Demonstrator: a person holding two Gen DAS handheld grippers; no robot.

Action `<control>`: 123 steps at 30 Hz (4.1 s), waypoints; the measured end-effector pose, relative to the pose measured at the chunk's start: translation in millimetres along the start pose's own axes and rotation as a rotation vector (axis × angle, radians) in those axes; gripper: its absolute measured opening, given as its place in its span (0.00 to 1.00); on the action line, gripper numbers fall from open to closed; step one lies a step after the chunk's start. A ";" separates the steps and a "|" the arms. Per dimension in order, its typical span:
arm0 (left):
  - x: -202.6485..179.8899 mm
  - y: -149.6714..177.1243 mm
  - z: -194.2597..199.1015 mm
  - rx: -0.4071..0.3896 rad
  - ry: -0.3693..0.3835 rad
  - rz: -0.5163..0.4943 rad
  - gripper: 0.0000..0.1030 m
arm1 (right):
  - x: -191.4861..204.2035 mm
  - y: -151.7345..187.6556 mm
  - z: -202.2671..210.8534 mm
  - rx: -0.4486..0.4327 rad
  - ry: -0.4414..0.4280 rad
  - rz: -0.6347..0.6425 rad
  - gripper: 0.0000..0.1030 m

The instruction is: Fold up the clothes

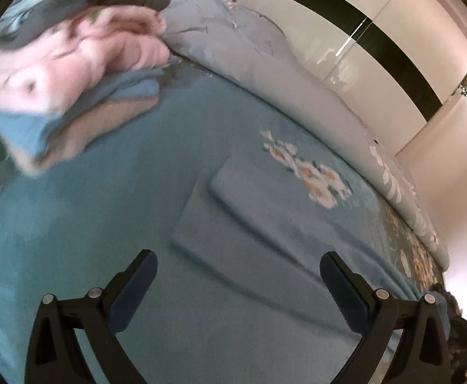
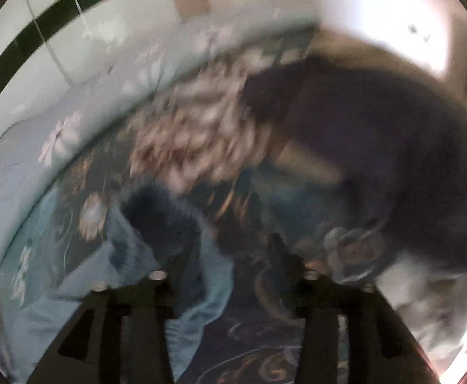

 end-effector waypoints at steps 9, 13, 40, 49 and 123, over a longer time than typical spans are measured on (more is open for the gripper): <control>12.1 -46.6 -45.1 0.081 0.053 0.079 0.81 | 19.6 10.7 42.4 -0.083 -0.027 0.108 0.57; 10.4 -45.6 -53.4 0.109 0.124 0.108 0.67 | 26.2 27.4 30.2 -0.033 -0.030 0.118 0.57; 1.6 -41.2 87.6 -0.201 0.305 0.034 0.00 | 62.8 60.2 59.0 -0.049 -0.127 0.192 0.57; 22.1 -16.5 64.3 -0.093 0.223 0.020 0.00 | 106.3 83.4 38.0 0.007 -0.141 0.394 0.57; -109.8 63.3 -42.9 0.237 0.056 0.033 0.02 | -6.8 140.2 49.3 0.096 -0.319 0.304 0.20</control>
Point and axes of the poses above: each gripper's, at about its wrist camera, not at the fingertips, and z roughly against the way its jaws point, x to its left, y to its underside, the point moved 9 cm from there along -z, roughly the way its jaws point, and after that the axes turned 10 degrees about x, right-handed, at the moved point
